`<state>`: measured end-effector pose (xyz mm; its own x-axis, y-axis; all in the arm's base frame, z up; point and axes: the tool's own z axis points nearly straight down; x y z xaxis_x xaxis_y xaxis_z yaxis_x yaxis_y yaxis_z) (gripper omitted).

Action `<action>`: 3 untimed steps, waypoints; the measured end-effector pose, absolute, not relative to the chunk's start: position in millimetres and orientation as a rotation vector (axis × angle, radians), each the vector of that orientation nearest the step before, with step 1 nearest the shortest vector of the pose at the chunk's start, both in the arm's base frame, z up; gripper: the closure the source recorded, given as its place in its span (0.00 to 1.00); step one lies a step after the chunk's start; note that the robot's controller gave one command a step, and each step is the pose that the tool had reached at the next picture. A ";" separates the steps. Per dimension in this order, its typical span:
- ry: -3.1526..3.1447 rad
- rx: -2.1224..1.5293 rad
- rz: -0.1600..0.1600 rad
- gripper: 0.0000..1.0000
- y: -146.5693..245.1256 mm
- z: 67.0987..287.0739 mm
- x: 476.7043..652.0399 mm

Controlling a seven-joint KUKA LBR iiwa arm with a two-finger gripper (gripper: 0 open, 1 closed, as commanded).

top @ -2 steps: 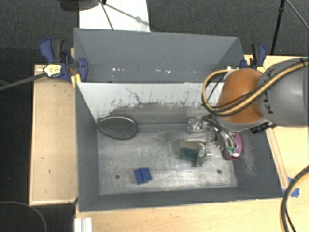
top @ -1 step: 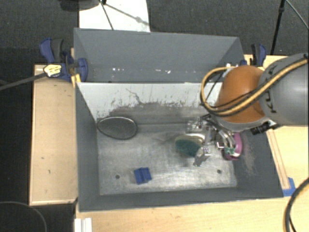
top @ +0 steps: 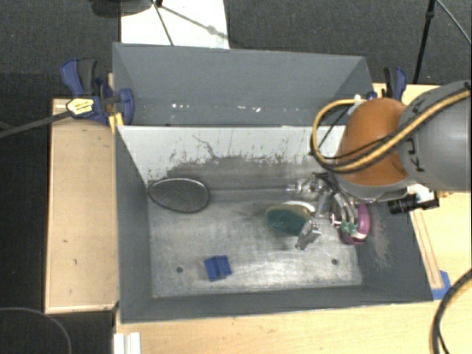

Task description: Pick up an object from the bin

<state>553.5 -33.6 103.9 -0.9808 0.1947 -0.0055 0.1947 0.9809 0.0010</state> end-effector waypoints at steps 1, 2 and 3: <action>3.093 0.492 0.008 0.00 -34.8 75.7 567.4; 3.122 0.292 -0.003 0.00 -15.9 73.4 592.0; 3.108 0.291 -0.001 1.00 -16.2 76.1 595.2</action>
Offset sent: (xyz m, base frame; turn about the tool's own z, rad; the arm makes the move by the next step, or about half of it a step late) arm 0.0100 -0.0029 -0.0339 0.1223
